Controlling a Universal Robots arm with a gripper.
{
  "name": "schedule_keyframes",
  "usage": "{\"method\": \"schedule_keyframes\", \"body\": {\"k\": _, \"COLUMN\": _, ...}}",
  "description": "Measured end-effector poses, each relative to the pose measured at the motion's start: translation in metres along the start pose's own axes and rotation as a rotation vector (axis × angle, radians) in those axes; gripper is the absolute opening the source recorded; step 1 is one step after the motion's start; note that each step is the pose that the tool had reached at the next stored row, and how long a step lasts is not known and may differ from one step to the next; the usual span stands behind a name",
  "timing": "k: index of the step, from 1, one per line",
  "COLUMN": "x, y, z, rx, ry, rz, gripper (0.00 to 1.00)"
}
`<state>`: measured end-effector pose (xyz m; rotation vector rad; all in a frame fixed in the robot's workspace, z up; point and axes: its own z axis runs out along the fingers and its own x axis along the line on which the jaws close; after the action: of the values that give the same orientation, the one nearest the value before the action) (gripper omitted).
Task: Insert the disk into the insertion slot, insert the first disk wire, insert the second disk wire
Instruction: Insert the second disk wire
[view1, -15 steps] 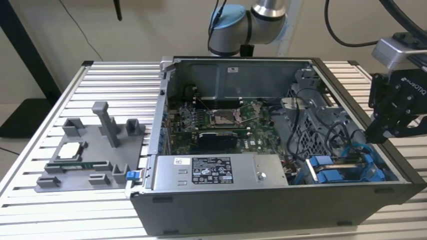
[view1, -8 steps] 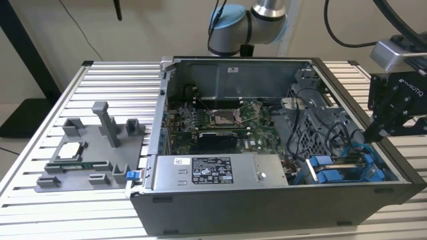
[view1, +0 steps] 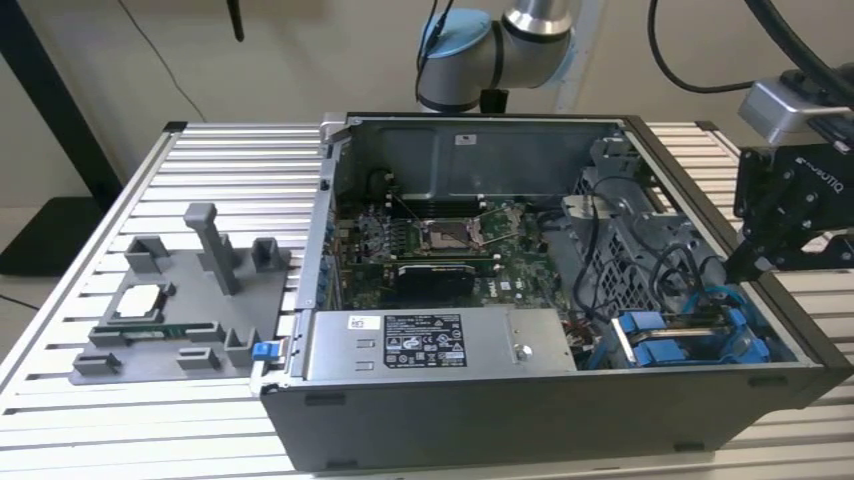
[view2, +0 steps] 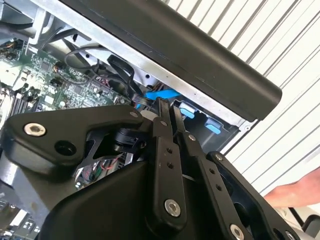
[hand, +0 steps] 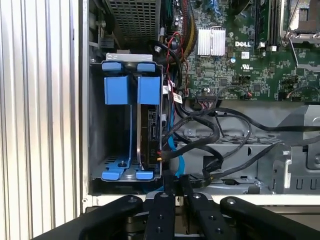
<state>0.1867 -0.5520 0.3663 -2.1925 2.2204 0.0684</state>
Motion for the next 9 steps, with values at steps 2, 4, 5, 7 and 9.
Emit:
{"method": "schedule_keyframes", "body": {"k": 2, "x": -0.0001, "y": 0.0001, "z": -0.0015, "rx": 0.0000, "ry": 0.0001, "rz": 0.000, "gripper": 0.00}}
{"method": "schedule_keyframes", "body": {"k": 4, "x": -0.0002, "y": 0.0005, "z": -0.0038, "rx": 0.0000, "ry": 0.0000, "rz": 0.000, "gripper": 0.00}}
{"method": "schedule_keyframes", "body": {"k": 5, "x": -0.0002, "y": 0.0010, "z": -0.0053, "rx": 0.0001, "ry": 0.0000, "rz": 0.000, "gripper": 0.00}}
{"method": "schedule_keyframes", "body": {"k": 7, "x": -0.0004, "y": 0.0019, "z": -0.0081, "rx": 0.0000, "ry": 0.0002, "rz": 0.000, "gripper": 0.00}}
{"method": "schedule_keyframes", "body": {"k": 9, "x": -0.0005, "y": 0.0032, "z": -0.0109, "rx": 0.0000, "ry": 0.0002, "rz": 0.000, "gripper": 0.00}}
